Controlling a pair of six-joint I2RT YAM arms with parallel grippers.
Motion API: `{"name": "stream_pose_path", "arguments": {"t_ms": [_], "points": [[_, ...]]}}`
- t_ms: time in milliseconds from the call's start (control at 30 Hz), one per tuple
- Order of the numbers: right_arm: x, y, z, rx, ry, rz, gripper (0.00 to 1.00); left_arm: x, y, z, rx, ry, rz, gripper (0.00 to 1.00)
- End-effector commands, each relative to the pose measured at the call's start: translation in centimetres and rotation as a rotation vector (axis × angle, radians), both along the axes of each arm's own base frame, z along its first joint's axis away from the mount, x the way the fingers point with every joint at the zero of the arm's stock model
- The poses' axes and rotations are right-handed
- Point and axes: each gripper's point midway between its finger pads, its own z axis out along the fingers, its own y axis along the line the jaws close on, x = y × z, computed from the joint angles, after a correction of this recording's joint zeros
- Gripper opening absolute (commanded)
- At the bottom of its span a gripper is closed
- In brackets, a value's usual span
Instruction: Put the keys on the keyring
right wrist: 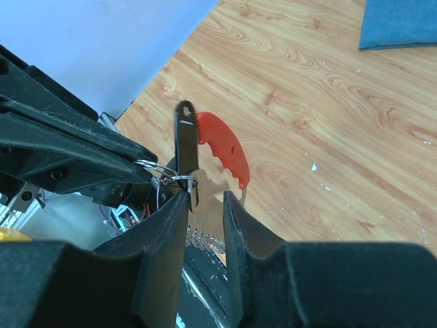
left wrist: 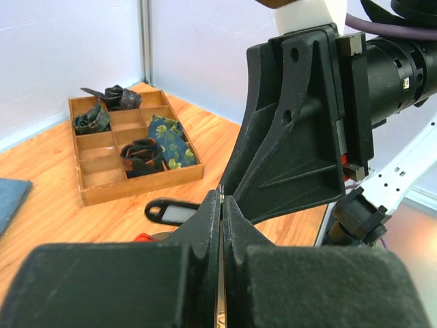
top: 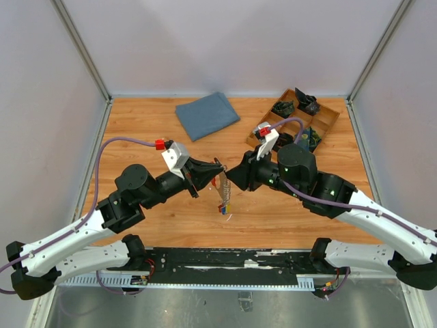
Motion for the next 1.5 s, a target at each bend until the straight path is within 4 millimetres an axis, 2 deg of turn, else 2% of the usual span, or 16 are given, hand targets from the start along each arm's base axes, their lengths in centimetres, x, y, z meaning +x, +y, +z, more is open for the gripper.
{"name": "stream_pose_path", "arguments": {"t_ms": [0,200,333,567,833,1067,1200,1333,1467], "points": [[-0.3,-0.8,2.8,0.013,-0.108,0.042,0.29,-0.6,0.2,2.3,-0.070,-0.051,-0.017,0.01],[-1.4,-1.6,5.6,0.041,-0.299,0.129,0.31,-0.8,0.3,2.7,-0.077,-0.057,-0.026,0.01],[-2.5,-1.6,6.6,0.059,-0.458,0.220,0.33,-1.3,0.1,3.2,-0.088,-0.067,-0.053,0.00],[-6.0,-1.3,7.2,0.056,-0.693,0.462,0.33,-4.3,-0.1,4.7,-0.138,-0.142,-0.204,0.01],[-9.2,-1.3,7.9,0.099,-0.748,0.640,0.35,-7.3,-0.7,5.1,-0.137,-0.209,-0.367,0.00],[-9.7,-1.4,8.2,0.111,-0.746,0.661,0.33,-8.5,-1.0,5.3,-0.126,-0.229,-0.444,0.00],[-9.7,-1.6,8.1,0.105,-0.742,0.652,0.31,-8.5,-1.1,5.2,-0.119,-0.230,-0.448,0.01],[-9.8,-2.1,8.9,0.121,-0.760,0.634,0.29,-8.4,-1.2,5.1,-0.116,-0.226,-0.442,0.00],[-9.2,-2.6,9.1,0.112,-0.761,0.589,0.30,-8.3,-1.2,5.2,-0.117,-0.226,-0.440,0.01]]}}
